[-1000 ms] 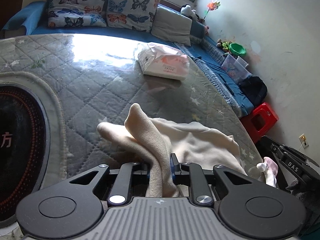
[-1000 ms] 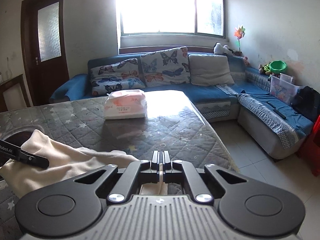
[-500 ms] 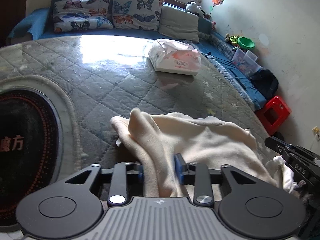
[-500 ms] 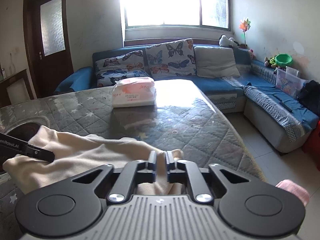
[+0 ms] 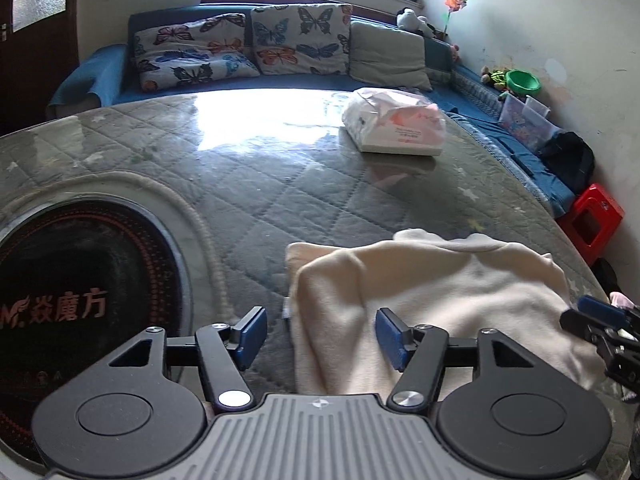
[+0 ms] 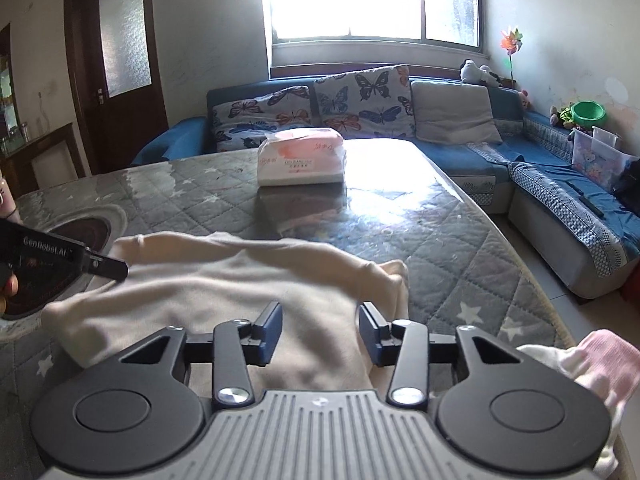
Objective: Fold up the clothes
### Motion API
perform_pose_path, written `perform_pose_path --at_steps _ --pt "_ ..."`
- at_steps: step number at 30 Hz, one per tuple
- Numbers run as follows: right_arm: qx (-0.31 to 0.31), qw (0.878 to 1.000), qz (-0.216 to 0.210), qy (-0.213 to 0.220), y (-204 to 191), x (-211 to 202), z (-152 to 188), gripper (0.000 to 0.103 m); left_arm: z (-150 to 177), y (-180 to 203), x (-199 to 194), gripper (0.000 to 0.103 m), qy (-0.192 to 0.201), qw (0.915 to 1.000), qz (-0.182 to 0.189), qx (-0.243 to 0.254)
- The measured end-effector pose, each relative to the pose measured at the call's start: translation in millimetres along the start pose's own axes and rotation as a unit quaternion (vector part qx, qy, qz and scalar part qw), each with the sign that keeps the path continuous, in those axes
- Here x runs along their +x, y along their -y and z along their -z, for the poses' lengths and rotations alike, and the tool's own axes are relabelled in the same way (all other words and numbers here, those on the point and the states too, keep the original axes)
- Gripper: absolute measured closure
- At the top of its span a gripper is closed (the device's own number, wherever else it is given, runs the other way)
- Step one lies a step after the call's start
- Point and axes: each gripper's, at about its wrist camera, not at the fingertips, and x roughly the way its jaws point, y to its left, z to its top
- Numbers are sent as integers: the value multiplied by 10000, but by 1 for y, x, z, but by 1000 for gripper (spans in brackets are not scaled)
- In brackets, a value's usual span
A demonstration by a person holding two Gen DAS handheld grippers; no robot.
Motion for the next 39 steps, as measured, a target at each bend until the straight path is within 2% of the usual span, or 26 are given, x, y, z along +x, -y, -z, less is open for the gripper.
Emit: perform_pose_path --at_steps 2,4,6,12,19,25,32,39 --pt "-39 10000 10 -19 -1 -3 4 57 1 1 -1 36 70 9999 -106 113" --pt "-79 10000 20 -38 -3 -5 8 51 2 1 -2 35 117 9995 -200 209" --pt "-118 9999 30 -58 -4 -8 12 51 3 1 -3 35 127 9993 -249 242" --pt "-291 9995 69 -100 -9 -16 22 45 7 4 -15 35 271 9991 -190 259" --pt "-342 9991 136 -232 -4 -22 32 41 16 19 -26 33 438 9970 -72 634" --pt "-445 9982 216 -332 1 -31 38 39 31 24 -26 32 387 9951 -93 904" --pt "-515 9986 105 17 -7 -41 21 38 39 24 -24 28 354 9936 -234 1047" --pt "-638 9976 -261 106 -31 -19 6 38 39 20 -23 27 287 9941 -256 1015"
